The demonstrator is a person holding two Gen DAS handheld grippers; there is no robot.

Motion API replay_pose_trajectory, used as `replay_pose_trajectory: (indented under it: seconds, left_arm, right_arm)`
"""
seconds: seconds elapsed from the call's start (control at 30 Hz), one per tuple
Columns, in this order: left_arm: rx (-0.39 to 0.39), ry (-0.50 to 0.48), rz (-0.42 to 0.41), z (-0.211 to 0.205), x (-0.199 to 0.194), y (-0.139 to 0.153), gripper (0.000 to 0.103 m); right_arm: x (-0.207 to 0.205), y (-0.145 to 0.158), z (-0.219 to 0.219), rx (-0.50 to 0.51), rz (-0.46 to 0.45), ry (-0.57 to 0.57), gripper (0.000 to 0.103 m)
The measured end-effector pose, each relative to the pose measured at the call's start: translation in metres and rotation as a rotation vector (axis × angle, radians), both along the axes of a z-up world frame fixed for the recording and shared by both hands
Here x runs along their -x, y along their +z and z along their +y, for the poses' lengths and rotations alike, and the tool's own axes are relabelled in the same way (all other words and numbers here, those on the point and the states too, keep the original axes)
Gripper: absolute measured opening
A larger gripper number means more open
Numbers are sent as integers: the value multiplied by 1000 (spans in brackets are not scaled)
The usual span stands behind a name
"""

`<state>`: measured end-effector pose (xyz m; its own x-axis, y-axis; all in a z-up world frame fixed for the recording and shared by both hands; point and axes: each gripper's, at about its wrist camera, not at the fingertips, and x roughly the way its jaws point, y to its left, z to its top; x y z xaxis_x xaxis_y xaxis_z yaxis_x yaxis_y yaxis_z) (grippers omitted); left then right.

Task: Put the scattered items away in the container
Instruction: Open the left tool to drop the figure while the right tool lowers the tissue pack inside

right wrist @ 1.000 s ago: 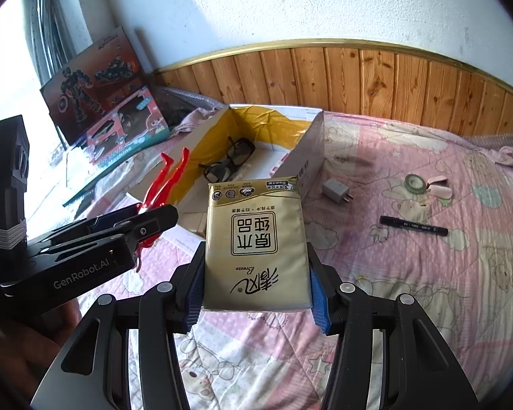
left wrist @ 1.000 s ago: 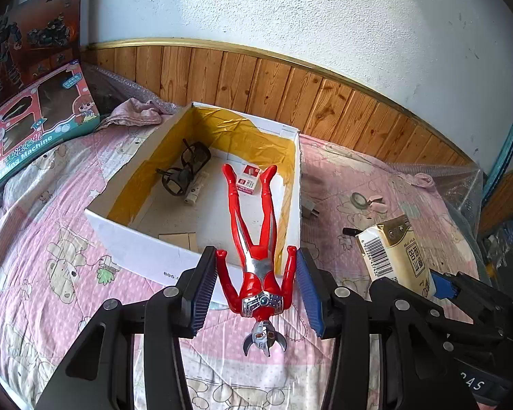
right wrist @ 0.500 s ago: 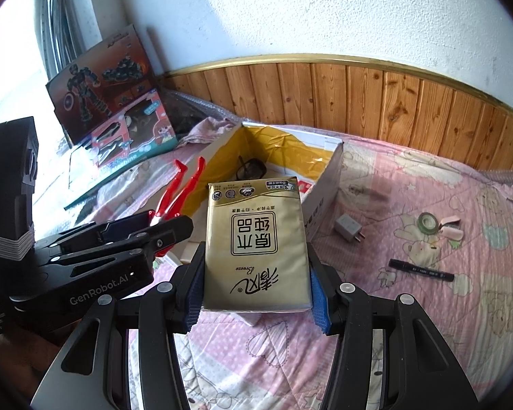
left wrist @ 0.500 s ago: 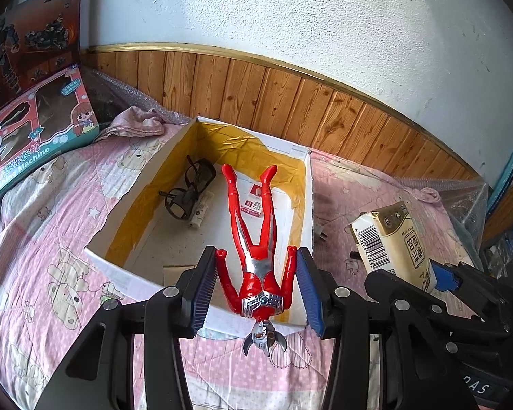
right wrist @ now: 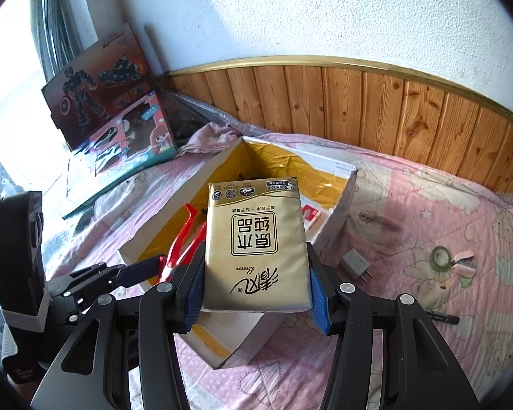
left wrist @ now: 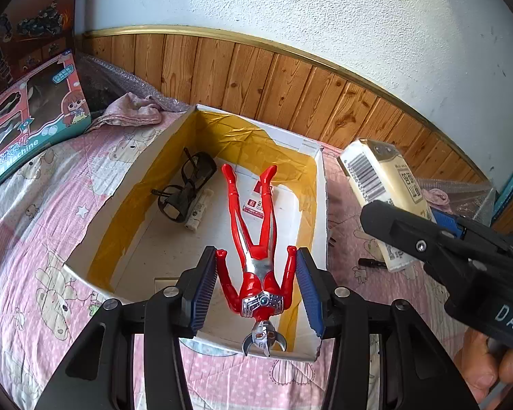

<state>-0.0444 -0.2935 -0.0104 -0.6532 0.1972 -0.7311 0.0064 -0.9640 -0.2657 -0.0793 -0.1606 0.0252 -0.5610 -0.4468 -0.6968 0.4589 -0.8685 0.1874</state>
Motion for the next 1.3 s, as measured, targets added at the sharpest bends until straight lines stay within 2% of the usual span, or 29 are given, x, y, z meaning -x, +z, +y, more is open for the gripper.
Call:
replay_pose_trajectory:
  seconds: [0.33,0.8,1.0,1.3]
  left_arm:
    - [-19,-15,-50,4,20,-16,48]
    - [-26,-80,-96,21,39,-32,48]
    - [-11,-96,-107,23,43,-36,48]
    - [-37,-106,-135,18,52,-44,48]
  right_arm:
    - [51,-2,-21,-24,-24,55,54]
    - [124,-38,-56,-80,-131,115,54]
    - [144,-51,-70,-103,-177,148,54]
    - [162,-69,-82,-161,-215,174,54]
